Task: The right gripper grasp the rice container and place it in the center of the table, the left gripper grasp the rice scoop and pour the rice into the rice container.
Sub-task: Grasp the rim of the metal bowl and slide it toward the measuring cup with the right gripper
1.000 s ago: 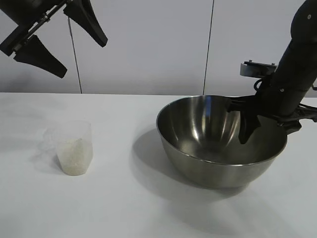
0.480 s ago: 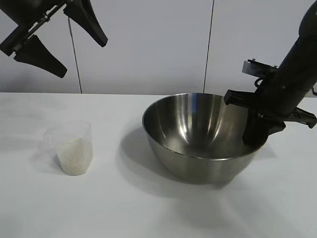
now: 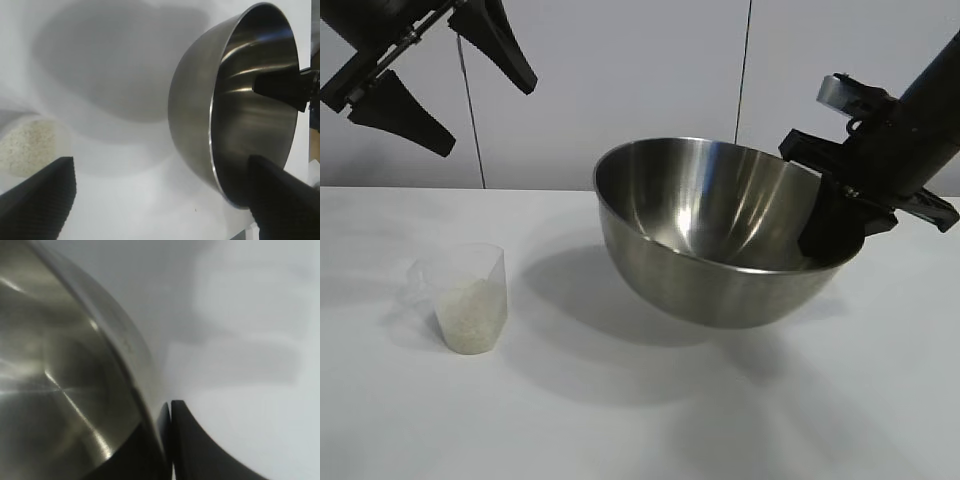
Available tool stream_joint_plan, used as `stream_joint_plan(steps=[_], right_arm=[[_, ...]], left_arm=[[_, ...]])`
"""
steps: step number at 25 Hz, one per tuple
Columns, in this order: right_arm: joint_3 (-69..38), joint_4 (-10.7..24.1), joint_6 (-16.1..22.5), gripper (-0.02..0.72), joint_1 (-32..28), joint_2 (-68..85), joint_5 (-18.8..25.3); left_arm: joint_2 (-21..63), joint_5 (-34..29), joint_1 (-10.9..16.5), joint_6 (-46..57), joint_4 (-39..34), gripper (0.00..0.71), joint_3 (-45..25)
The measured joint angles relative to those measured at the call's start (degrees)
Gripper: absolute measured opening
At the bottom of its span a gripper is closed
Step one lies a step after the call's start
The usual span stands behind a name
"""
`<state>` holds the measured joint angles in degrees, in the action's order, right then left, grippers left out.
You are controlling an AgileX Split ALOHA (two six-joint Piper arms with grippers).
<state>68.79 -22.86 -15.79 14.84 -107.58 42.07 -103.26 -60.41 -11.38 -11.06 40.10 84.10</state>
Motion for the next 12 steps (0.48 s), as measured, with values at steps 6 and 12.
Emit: stream_joint_plan(steps=[6, 12], right_arm=[[0.0, 4.4, 3.7, 0.010, 1.9, -2.9, -1.3], [0.0, 5.0, 3.8, 0.011, 1.9, -3.2, -2.1]], left_arm=[[0.0, 0.0, 0.0, 0.0, 0.0, 0.654, 0.0], [0.0, 0.2, 0.0, 0.0, 0.0, 0.654, 0.0]])
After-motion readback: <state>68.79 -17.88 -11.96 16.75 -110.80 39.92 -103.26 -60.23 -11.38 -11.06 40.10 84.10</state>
